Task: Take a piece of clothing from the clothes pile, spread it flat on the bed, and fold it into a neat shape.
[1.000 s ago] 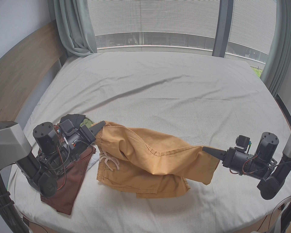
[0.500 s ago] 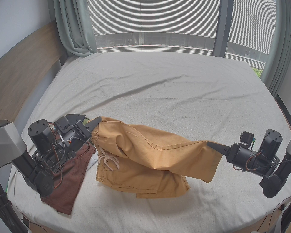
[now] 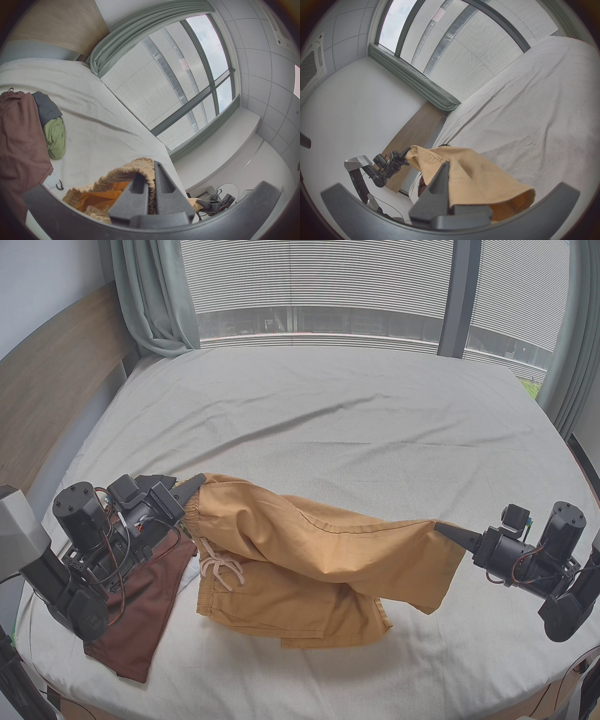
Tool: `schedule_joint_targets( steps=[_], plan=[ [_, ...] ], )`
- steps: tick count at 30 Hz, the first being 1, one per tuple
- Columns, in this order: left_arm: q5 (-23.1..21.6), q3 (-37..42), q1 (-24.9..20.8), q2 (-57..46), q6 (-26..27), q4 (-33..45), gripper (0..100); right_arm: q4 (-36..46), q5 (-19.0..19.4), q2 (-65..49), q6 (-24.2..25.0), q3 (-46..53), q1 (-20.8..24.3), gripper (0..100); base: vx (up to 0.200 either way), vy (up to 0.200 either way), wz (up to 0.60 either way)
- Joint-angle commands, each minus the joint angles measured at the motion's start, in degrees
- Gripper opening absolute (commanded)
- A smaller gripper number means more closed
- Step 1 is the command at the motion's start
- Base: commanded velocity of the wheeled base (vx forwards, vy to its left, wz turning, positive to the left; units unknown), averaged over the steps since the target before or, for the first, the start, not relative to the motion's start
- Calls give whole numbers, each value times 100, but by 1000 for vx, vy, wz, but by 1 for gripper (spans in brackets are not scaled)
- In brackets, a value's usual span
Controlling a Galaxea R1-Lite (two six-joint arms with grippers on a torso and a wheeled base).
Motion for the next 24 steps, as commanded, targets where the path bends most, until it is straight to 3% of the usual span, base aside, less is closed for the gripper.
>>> schedule_joint_targets(
  steps=[1, 24],
  plan=[
    [1, -6, 54, -54, 2, -1, 0, -1, -8, -16, -3, -31, -41, 0, 0, 0, 0],
    [-7, 3, 160, -54, 2, -1, 0, -10, -35, -183, 76, -347, -295, 0, 0, 0, 0]
  ],
)
